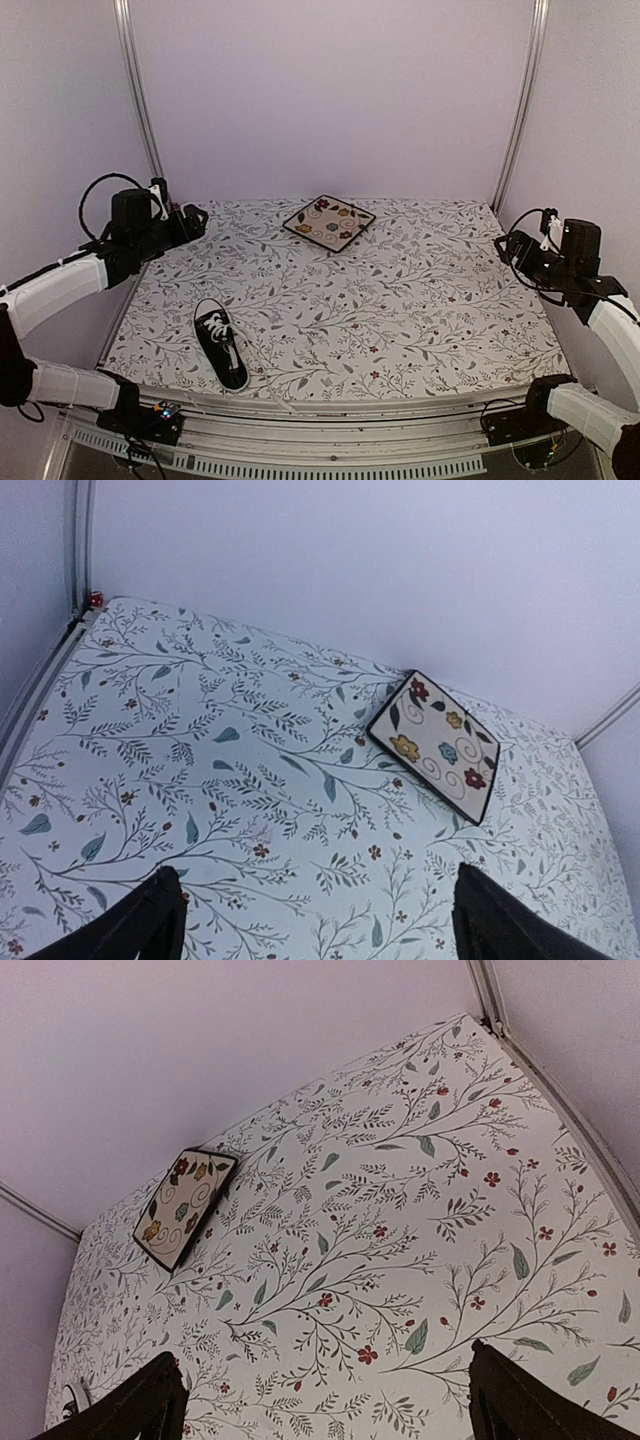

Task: Tie the shoes

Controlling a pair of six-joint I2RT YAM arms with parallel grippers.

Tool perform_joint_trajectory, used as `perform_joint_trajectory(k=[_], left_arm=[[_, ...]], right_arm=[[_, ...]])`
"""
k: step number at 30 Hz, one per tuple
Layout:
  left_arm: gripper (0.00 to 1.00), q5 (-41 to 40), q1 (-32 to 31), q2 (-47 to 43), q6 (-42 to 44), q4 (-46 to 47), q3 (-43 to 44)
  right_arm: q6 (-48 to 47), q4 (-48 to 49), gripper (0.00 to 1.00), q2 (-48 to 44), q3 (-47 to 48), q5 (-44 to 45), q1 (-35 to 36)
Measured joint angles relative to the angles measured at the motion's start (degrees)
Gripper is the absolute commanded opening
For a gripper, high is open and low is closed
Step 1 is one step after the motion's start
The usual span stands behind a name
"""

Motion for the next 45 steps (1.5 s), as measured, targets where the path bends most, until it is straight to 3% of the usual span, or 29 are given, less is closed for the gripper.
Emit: perform_joint_trajectory(k=[7, 15, 22, 30, 38, 45], left_arm=[[0.92, -1.68, 0.26, -11.74, -0.09, -9.09, -6.36], [0.87, 8.07, 0.31, -29.22, -7.08, -17.79, -20.39], [0.82, 19.41, -1.6, -31.47, -9.2, -20.13, -24.72], [0.86, 14.12, -12.07, -24.63, -14.47, -23.98, -24.46], [0.9, 8.74, -14.01, -28.92, -19.67, -22.23, -29.75], [0.88, 12.11, -13.94, -21.03, -19.82, -14.32, -33.48]], right_arm=[[4.46, 0.13, 0.99, -0.11, 0.0, 4.28, -0.02], [5.42, 3.02, 0.99, 1.55, 0.2, -2.64, 2.14], [6.62, 4.7, 1.0, 8.5, 3.1, 0.76, 21.77], [13.57, 6.67, 1.0, 21.09, 6.25, 9.77, 41.77], [20.06, 8.46, 0.95, 44.68, 24.17, 15.52, 58.6], [22.71, 8.74, 0.84, 62.42, 40.41, 14.53, 64.41]])
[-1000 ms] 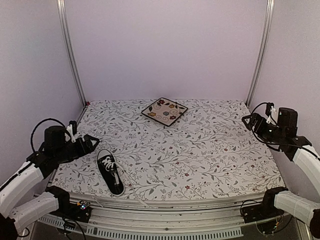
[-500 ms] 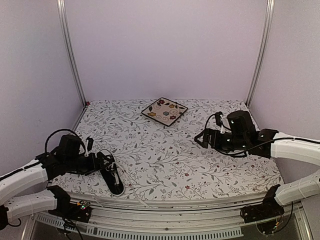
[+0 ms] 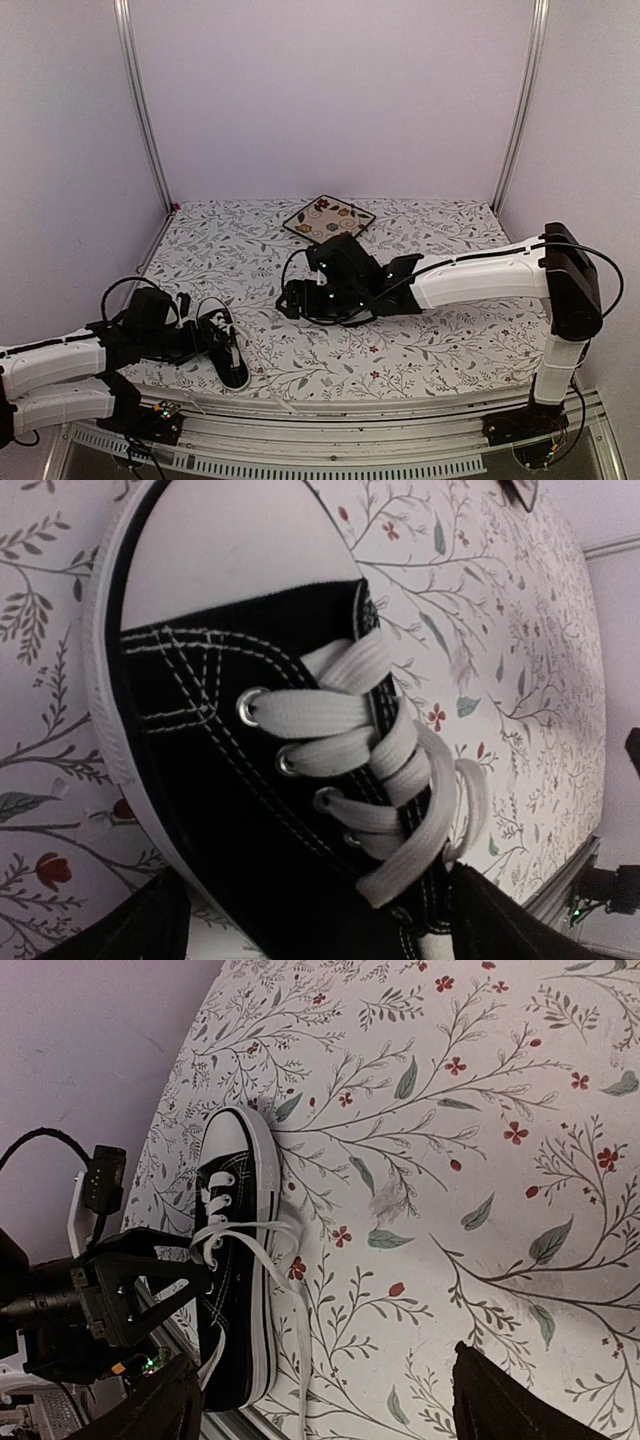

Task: Tie the shoes

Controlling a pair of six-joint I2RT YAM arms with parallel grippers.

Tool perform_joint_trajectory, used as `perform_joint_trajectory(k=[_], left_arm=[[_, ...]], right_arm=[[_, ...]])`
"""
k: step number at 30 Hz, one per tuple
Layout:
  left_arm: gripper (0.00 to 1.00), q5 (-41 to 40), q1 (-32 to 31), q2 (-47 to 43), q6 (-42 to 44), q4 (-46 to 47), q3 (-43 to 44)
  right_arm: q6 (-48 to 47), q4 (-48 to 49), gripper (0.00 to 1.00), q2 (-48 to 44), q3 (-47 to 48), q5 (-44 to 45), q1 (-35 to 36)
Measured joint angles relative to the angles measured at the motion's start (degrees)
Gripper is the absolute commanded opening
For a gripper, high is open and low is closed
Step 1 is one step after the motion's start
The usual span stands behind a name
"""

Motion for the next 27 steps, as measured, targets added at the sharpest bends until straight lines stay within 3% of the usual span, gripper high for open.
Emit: perform_joint_trajectory(k=[14, 19, 27], left_arm=[[0.84, 14.25, 0.2, 18.29, 2.99, 29.29, -0.79], [0.84, 14.91, 1.14, 21.46, 3.52, 30.91, 2.05], [0.88, 14.32, 4.0, 15.65, 2.01, 29.51, 1.68]], right_arm=[[3.67, 1.42, 0.72, 3.41, 0.72, -1.64, 0.35], [2.6, 1.6, 0.69, 6.03, 2.6, -3.13, 0.35], [-5.79, -5.14, 0.65, 18.14, 20.44, -4.24, 0.35]])
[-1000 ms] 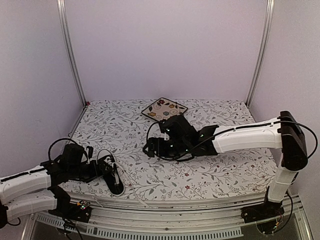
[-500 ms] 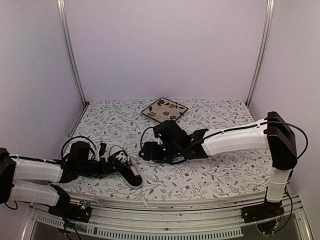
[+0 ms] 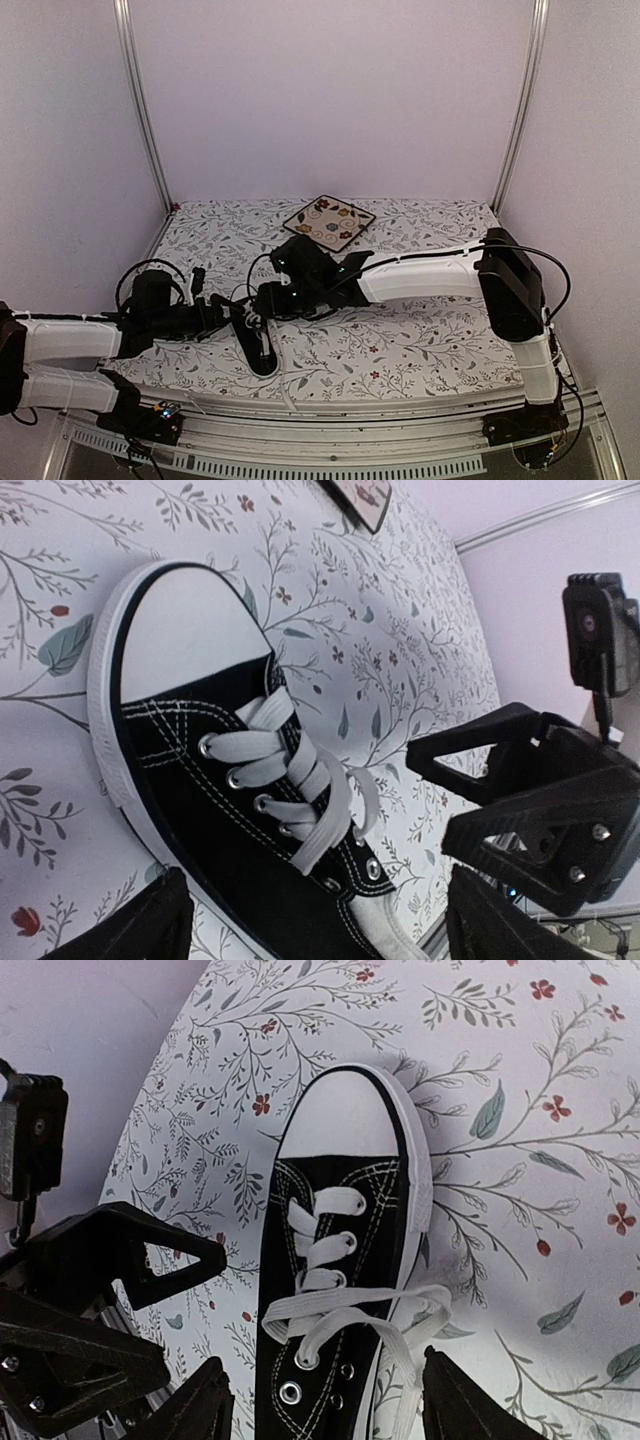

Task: Tie the shoes

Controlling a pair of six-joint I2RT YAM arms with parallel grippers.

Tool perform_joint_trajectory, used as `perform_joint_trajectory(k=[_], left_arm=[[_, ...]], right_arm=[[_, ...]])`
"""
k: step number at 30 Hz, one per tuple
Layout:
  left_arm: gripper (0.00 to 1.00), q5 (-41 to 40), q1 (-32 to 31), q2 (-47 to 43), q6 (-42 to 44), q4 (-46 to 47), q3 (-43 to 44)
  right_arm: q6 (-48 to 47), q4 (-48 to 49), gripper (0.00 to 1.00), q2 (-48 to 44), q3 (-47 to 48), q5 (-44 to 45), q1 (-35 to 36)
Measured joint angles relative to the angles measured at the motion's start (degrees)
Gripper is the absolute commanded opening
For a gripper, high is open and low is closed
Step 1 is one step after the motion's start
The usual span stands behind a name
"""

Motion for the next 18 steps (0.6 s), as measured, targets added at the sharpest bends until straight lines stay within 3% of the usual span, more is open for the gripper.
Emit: perform_joint_trajectory(k=[6, 14, 18], left_arm=[[0.89, -2.34, 2.86, -8.11, -1.57, -4.17, -1.16], [0.89, -3.8, 4.61, -14.91, -4.46, -8.48, -5.68], [0.89, -4.0, 4.83, -15.61, -4.85, -9.84, -6.29]], right_arm=[[-4.9, -3.96, 0.66, 4.52, 6.45, -1.81, 0.0], [-5.55, -5.11, 0.79, 7.21, 6.54, -4.74, 0.22], [-4.87, -3.82, 0.74, 8.31, 6.67, -6.1, 0.28]])
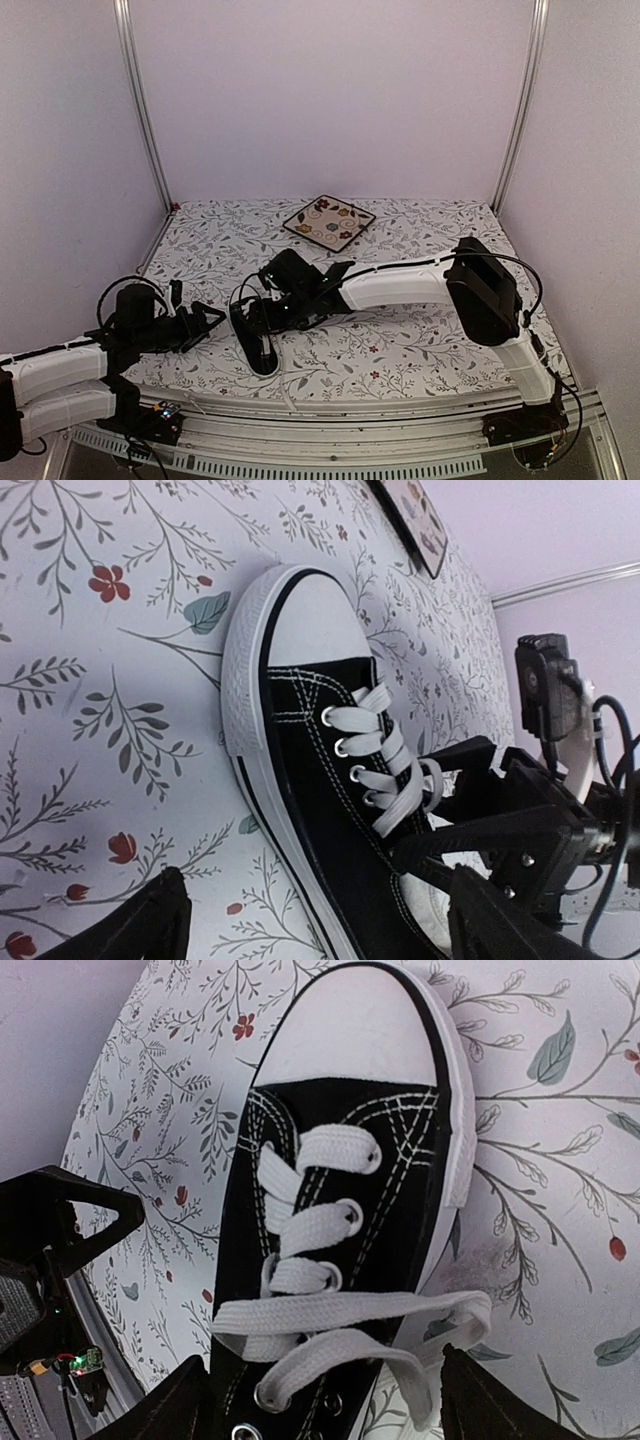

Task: Tie the shoes

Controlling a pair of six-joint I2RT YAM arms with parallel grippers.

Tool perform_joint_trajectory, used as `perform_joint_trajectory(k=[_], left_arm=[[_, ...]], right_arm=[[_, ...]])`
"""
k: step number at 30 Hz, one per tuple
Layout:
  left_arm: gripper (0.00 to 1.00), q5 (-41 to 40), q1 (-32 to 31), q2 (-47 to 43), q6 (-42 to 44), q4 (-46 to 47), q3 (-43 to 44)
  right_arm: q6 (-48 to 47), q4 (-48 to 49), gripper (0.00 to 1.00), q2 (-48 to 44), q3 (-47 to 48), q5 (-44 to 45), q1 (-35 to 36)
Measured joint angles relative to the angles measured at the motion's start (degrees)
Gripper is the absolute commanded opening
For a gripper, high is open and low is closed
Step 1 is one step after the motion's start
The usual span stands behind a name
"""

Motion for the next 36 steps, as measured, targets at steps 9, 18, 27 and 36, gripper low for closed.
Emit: perform_joint_trajectory(k=[9, 18, 27, 36], left_arm=[[0.89, 0.04, 0.24, -0.02, -0.07, -1.14, 0.0], [0.89, -0.02, 0.5, 0.02, -1.09, -1.95, 0.2], [0.89, -0.35, 0.66, 2.27, -2.47, -1.46, 0.76], [0.89, -0.13, 0.66, 4.92, -3.28, -0.13, 0.83]], right_arm=[[1.22, 0.04, 0.05, 3.56, 2.73, 2.14, 0.37], [2.43, -2.43, 0.02, -6.45, -6.84, 9.92, -1.16], [1.22, -4.7, 0.02, -36.54, -27.15, 16.68, -15.37], [-0.57, -4.68, 0.02, -43.15, -31.91, 22.47, -19.06]])
